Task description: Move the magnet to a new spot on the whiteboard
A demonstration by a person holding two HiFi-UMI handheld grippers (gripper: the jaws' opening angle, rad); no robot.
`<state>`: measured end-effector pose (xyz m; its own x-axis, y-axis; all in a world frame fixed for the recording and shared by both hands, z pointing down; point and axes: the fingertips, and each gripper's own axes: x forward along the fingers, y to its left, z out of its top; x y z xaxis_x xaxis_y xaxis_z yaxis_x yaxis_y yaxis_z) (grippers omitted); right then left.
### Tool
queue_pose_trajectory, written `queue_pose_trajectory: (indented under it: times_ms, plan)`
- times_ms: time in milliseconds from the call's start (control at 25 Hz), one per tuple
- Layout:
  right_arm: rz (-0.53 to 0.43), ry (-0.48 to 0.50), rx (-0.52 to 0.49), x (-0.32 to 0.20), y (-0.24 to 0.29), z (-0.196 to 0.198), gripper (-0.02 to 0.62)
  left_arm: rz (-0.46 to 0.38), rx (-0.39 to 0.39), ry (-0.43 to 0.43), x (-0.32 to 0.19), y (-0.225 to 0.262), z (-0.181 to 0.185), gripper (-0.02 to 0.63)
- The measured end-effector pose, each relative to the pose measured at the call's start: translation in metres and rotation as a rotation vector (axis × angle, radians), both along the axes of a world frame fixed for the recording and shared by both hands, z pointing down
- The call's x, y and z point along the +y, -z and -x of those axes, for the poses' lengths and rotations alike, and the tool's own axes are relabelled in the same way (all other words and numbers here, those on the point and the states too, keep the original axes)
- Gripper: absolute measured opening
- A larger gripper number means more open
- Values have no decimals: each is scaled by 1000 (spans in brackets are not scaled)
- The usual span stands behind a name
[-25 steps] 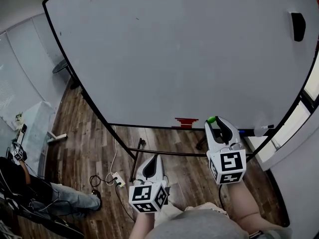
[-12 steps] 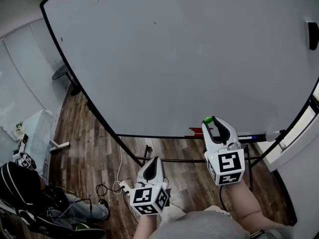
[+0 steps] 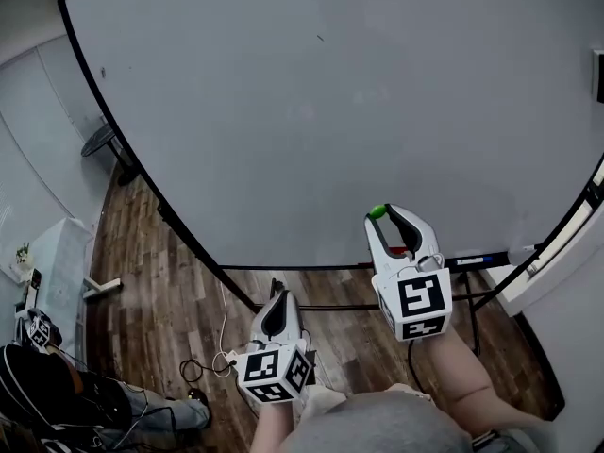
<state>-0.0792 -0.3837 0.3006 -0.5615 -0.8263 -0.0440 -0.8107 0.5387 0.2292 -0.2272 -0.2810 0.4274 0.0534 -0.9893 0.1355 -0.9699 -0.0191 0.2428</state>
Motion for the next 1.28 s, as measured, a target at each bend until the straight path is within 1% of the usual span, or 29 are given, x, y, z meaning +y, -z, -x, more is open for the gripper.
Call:
queue_pose_trajectory:
  times_ms: [240,640,1040,1280]
  plan:
    - [-4,-19,20,-23,5,30,123,12,19,-34,-22,-8,19,3]
    - [-6,-99,55,-65,4,68,124,16,16,-85,-52,-9,57,3]
    - [18,-206,67,-82,-8,75,124,18,14,-122,-69,-10,80,3]
    - [3,-246,74,-83,-6,78,124,16,7,-140,-74,-8,89,3]
